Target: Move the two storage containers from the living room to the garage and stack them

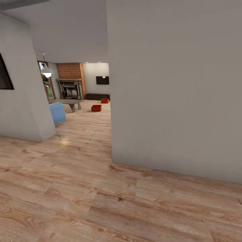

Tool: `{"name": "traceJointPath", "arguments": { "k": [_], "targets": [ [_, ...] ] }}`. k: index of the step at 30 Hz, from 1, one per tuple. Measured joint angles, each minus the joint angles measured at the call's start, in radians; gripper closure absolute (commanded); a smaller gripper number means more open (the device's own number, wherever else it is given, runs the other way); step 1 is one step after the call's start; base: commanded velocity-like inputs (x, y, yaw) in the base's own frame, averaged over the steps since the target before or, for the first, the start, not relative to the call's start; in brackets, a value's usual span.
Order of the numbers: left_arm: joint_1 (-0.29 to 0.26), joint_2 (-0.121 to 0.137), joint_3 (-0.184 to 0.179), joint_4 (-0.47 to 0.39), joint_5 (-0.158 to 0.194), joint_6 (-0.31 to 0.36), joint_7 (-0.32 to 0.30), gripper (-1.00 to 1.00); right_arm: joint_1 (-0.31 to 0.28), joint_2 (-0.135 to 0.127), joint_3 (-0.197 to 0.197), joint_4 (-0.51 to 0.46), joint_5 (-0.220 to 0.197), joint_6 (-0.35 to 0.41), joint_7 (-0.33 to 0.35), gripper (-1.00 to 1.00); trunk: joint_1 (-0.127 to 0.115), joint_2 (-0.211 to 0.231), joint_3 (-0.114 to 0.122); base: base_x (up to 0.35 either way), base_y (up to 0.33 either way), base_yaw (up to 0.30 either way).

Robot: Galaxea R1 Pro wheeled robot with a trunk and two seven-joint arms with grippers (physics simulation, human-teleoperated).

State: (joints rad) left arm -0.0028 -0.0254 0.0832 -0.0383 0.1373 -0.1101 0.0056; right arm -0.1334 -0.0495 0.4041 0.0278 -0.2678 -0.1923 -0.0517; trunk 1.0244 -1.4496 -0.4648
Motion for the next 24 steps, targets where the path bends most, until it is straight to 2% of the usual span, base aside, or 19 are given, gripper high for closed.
{"name": "traceJointPath", "arguments": {
  "k": [24],
  "targets": [
    [0.0,0.001,0.0,0.0,0.001,-0.001,0.0,-1.0,0.0,-0.001,-0.002,0.0,0.0,0.0,0.0,-1.0,0.0,0.0,0.0,0.325,0.0,0.278]
  ]
}}
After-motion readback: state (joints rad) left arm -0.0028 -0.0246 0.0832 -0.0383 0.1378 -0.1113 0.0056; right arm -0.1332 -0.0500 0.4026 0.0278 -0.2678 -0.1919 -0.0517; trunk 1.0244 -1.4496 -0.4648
